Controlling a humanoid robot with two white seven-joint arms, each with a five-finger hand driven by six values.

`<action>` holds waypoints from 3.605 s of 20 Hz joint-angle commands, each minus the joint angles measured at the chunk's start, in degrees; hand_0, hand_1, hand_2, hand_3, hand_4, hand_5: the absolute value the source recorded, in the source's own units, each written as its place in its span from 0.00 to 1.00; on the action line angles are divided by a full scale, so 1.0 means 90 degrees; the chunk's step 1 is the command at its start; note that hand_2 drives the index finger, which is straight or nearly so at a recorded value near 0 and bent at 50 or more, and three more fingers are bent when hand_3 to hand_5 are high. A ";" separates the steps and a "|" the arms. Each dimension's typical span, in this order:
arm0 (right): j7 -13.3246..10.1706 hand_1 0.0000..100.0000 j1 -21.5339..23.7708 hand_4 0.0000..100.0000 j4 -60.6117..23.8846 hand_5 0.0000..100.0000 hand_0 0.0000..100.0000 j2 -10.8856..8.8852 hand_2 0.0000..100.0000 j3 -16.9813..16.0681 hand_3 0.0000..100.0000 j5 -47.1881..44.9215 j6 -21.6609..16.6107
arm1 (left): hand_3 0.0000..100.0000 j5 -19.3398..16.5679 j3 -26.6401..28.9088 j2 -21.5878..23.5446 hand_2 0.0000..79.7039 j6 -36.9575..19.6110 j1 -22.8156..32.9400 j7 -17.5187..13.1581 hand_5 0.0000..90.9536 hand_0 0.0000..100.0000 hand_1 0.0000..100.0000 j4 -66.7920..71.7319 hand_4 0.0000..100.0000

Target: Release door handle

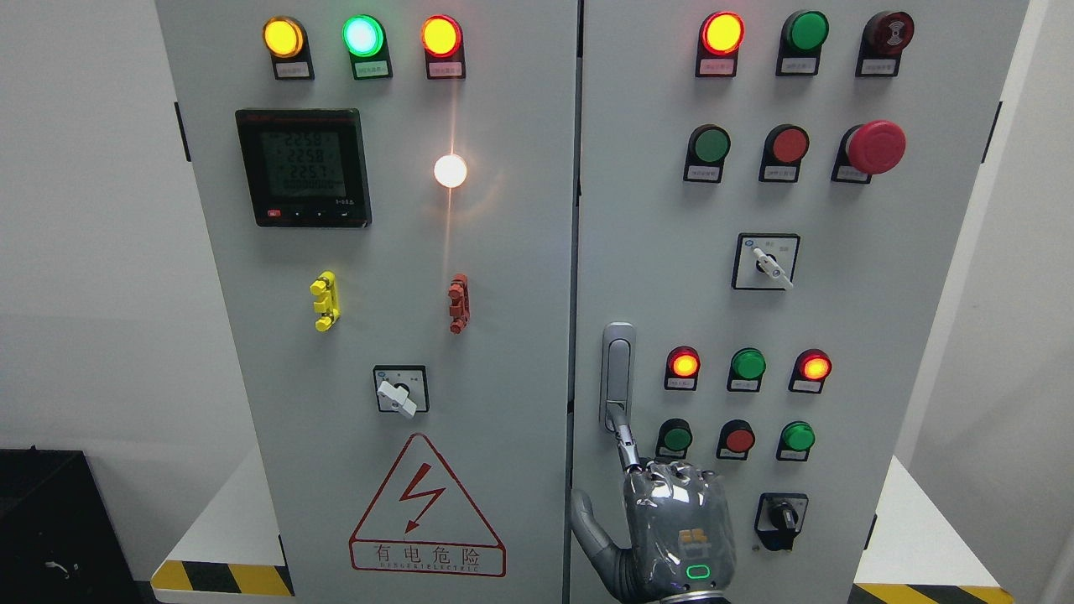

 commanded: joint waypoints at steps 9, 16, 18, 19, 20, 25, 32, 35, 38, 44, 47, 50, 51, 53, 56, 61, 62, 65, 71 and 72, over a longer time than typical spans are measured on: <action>0.0023 0.19 -0.0038 0.92 0.0116 0.96 0.49 -0.0002 0.00 -0.0073 0.92 0.0001 0.0010 | 0.00 0.0004 0.0000 0.0000 0.00 -0.0005 0.0107 0.0002 0.00 0.12 0.56 -0.0001 0.00; 0.0033 0.19 -0.0028 0.92 0.0165 0.96 0.49 0.0008 0.00 -0.0083 0.93 0.0001 0.0000 | 0.00 -0.0006 0.0000 0.0000 0.00 -0.0005 0.0107 0.0002 0.00 0.12 0.56 -0.0001 0.00; 0.0033 0.19 -0.0028 0.92 0.0194 0.96 0.49 0.0008 0.00 -0.0083 0.93 0.0001 0.0000 | 0.00 -0.0006 0.0000 0.0000 0.00 -0.0005 0.0107 0.0002 0.00 0.12 0.56 -0.0001 0.00; 0.0033 0.19 -0.0018 0.93 0.0204 0.96 0.49 0.0008 0.00 -0.0083 0.93 0.0001 0.0000 | 0.00 0.0004 0.0000 0.0000 0.00 -0.0005 0.0107 0.0002 0.00 0.12 0.56 -0.0001 0.00; 0.0033 0.19 -0.0018 0.93 0.0204 0.96 0.49 0.0018 0.00 -0.0083 0.93 0.0001 0.0000 | 0.00 0.0004 0.0000 0.0000 0.00 -0.0005 0.0107 0.0002 0.00 0.12 0.56 -0.0001 0.00; 0.0043 0.19 -0.0008 0.93 0.0234 0.96 0.50 0.0008 0.00 -0.0083 0.93 0.0001 0.0000 | 0.00 0.0004 0.0000 0.0000 0.00 -0.0005 0.0107 0.0002 0.00 0.12 0.56 -0.0001 0.00; 0.0053 0.19 0.0001 0.93 0.0282 0.97 0.50 0.0018 0.00 -0.0073 0.94 -0.0009 0.0000 | 0.00 0.0004 0.0000 0.0000 0.00 -0.0005 0.0107 0.0002 0.00 0.12 0.56 -0.0001 0.00; 0.0053 0.19 0.0011 0.94 0.0292 0.97 0.50 0.0018 0.00 -0.0073 0.94 -0.0009 0.0000 | 0.00 0.0004 0.0000 0.0000 0.00 -0.0005 0.0107 0.0002 0.00 0.12 0.56 -0.0001 0.00; 0.0053 0.19 0.0011 0.94 0.0302 0.97 0.50 0.0018 0.00 -0.0073 0.95 0.0001 0.0000 | 0.00 -0.0006 0.0000 0.0000 0.00 -0.0005 0.0107 0.0002 0.00 0.12 0.56 -0.0001 0.00; 0.0053 0.19 0.0011 0.94 0.0302 0.97 0.50 0.0018 0.00 -0.0073 0.95 -0.0009 0.0000 | 0.00 -0.0006 0.0000 0.0000 0.00 -0.0005 0.0107 0.0002 0.00 0.12 0.56 -0.0001 0.00; 0.0053 0.19 0.0021 0.94 0.0302 0.97 0.50 0.0018 0.00 -0.0063 0.95 0.0001 0.0000 | 0.00 -0.0006 0.0000 0.0000 0.00 -0.0005 0.0107 0.0002 0.00 0.12 0.56 -0.0001 0.00; 0.0053 0.19 0.0021 0.94 0.0322 0.97 0.49 0.0018 0.00 -0.0054 0.95 -0.0009 0.0000 | 0.00 -0.0006 0.0000 0.0000 0.00 -0.0005 0.0107 0.0002 0.00 0.12 0.56 -0.0001 0.00; 0.0053 0.19 0.0021 0.94 0.0331 0.97 0.49 0.0018 0.00 -0.0054 0.95 -0.0009 0.0000 | 0.00 -0.0006 0.0000 0.0000 0.00 -0.0005 0.0107 0.0002 0.00 0.12 0.56 -0.0001 0.00; 0.0053 0.20 0.0031 0.95 0.0331 0.97 0.49 0.0018 0.00 -0.0063 0.95 -0.0009 0.0000 | 0.00 0.0004 0.0000 0.0000 0.00 -0.0005 0.0107 0.0002 0.00 0.12 0.56 -0.0001 0.00; 0.0053 0.20 0.0060 0.95 0.0331 0.98 0.49 0.0018 0.00 -0.0054 0.96 0.0001 0.0000 | 0.00 0.0004 0.0000 0.0000 0.00 -0.0005 0.0107 0.0002 0.00 0.12 0.56 -0.0001 0.00; 0.0062 0.20 0.0060 0.95 0.0331 0.98 0.49 0.0018 0.00 -0.0044 0.96 0.0001 0.0000 | 0.00 -0.0006 0.0000 0.0000 0.00 -0.0005 0.0107 0.0002 0.00 0.12 0.56 -0.0001 0.00; 0.0062 0.20 0.0060 0.95 0.0331 0.98 0.49 0.0018 0.00 -0.0044 0.96 0.0001 0.0000 | 0.00 0.0004 0.0000 0.0000 0.00 -0.0005 0.0107 0.0002 0.00 0.12 0.56 -0.0001 0.00; 0.0062 0.20 0.0060 0.95 0.0331 0.98 0.49 0.0018 0.00 -0.0044 0.96 0.0001 0.0000 | 0.00 0.0004 0.0000 0.0000 0.00 -0.0005 0.0107 0.0002 0.00 0.12 0.56 -0.0001 0.00; 0.0053 0.20 0.0060 0.95 0.0331 0.98 0.49 0.0018 0.00 -0.0044 0.96 0.0001 0.0000 | 0.00 0.0004 0.0000 0.0000 0.00 -0.0005 0.0107 0.0002 0.00 0.12 0.56 -0.0001 0.00; 0.0053 0.20 0.0060 0.95 0.0331 0.98 0.49 0.0018 0.00 -0.0044 0.96 0.0001 0.0000 | 0.00 0.0004 0.0000 0.0000 0.00 -0.0005 0.0107 0.0002 0.00 0.12 0.56 -0.0001 0.00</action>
